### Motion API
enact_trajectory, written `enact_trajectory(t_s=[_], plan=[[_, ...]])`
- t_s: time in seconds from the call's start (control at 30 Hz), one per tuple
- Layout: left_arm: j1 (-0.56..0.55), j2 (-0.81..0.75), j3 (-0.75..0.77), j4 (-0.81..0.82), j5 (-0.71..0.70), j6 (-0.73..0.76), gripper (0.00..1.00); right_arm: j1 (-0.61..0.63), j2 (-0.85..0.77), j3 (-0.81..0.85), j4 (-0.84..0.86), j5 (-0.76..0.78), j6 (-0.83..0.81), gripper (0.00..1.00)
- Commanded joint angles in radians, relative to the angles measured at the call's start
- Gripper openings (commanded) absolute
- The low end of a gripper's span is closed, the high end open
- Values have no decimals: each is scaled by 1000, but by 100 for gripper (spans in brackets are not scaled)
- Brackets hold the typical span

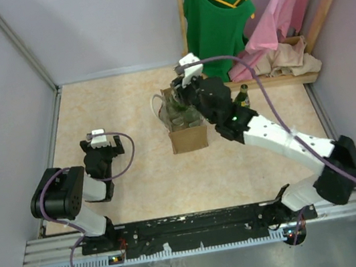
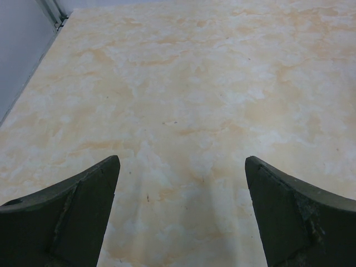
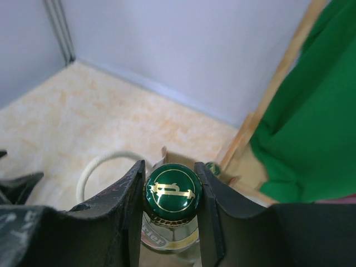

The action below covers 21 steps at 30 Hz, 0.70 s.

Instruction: Take the beverage out of the canvas bag

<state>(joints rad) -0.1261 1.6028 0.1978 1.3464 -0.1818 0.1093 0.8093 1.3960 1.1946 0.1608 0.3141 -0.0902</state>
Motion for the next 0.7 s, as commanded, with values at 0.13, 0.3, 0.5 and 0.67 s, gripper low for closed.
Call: enact_trajectory(t_s=[0.13, 0.3, 0.5, 0.67], plan=[[8, 0, 12, 17, 10, -7, 100, 2, -394, -35, 299, 211, -140, 0], [8, 0, 12, 17, 10, -8, 100, 3, -522, -77, 232, 410, -207, 0], [8, 0, 12, 16, 10, -7, 100, 2, -608, -154, 183, 639, -282, 0], [8, 0, 12, 16, 10, -7, 100, -4, -637, -255, 84, 713, -215, 0]])
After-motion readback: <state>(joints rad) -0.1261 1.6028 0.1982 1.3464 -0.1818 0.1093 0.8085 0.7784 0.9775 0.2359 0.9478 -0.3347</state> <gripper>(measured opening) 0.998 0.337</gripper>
